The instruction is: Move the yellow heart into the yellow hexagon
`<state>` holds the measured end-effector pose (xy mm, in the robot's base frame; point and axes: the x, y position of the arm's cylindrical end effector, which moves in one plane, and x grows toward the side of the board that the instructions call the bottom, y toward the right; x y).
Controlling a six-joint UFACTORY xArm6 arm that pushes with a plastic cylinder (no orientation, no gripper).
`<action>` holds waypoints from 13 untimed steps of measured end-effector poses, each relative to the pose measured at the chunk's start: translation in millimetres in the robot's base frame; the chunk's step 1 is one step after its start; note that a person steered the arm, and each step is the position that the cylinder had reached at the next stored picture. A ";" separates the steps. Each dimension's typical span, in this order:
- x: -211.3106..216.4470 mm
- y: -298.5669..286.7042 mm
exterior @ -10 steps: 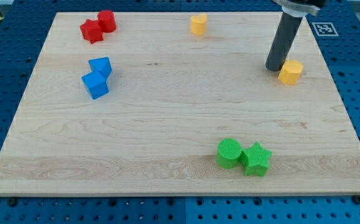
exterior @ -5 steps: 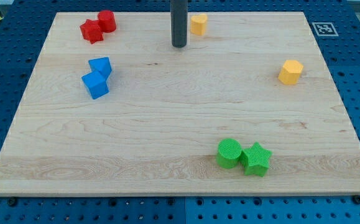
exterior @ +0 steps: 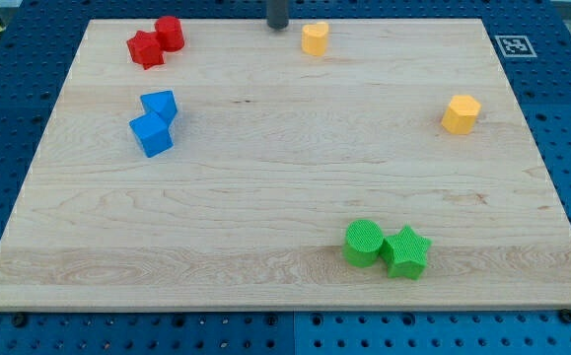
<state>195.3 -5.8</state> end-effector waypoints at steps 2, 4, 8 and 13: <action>37.1 37.3; 46.3 83.0; 62.1 80.2; 68.0 49.5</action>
<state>263.3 43.7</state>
